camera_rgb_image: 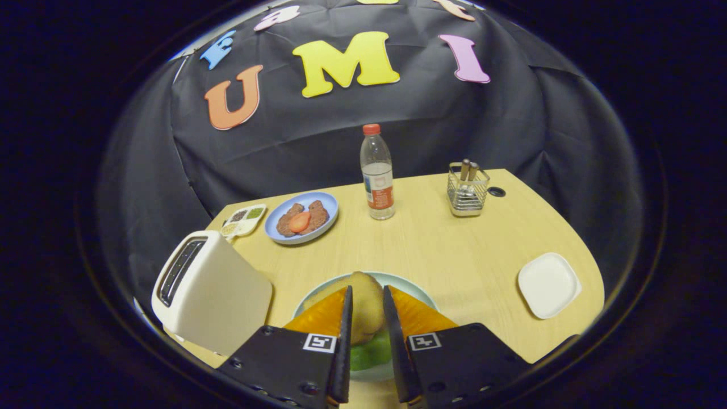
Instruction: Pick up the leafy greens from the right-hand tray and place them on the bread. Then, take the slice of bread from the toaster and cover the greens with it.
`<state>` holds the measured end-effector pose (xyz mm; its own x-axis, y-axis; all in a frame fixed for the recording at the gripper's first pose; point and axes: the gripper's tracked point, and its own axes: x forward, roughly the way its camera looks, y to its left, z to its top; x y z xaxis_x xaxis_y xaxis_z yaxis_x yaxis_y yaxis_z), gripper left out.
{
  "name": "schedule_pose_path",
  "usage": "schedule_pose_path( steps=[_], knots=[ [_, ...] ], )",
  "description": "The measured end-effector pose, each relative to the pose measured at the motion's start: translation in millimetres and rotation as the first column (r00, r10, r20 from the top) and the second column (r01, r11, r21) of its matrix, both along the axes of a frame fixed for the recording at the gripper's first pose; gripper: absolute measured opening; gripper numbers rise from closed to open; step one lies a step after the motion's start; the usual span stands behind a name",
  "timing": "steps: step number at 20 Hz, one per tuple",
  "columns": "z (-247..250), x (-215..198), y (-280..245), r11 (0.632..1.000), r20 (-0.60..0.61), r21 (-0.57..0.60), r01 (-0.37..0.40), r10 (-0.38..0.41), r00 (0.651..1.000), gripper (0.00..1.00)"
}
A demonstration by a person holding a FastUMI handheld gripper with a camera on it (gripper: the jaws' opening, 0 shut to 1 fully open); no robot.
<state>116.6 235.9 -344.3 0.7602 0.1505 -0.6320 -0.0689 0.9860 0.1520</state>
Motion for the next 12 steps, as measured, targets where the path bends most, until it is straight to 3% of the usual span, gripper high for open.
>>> schedule_pose_path(
  steps=[3, 8, 10, 12],
  knots=[
    [18, -2, -18, 1.000, 0.021, 0.005, 0.020, -0.020, 1.000, 0.36],
    [83, -1, -49, 1.000, 0.161, -0.017, 0.012, -0.009, 0.987, 0.79],
    [118, -1, -61, 0.999, 0.234, -0.034, 0.004, 0.004, 0.972, 0.92],
    [159, 0, -76, 0.999, 0.311, -0.042, 0.002, 0.011, 0.950, 0.96]
  ],
)
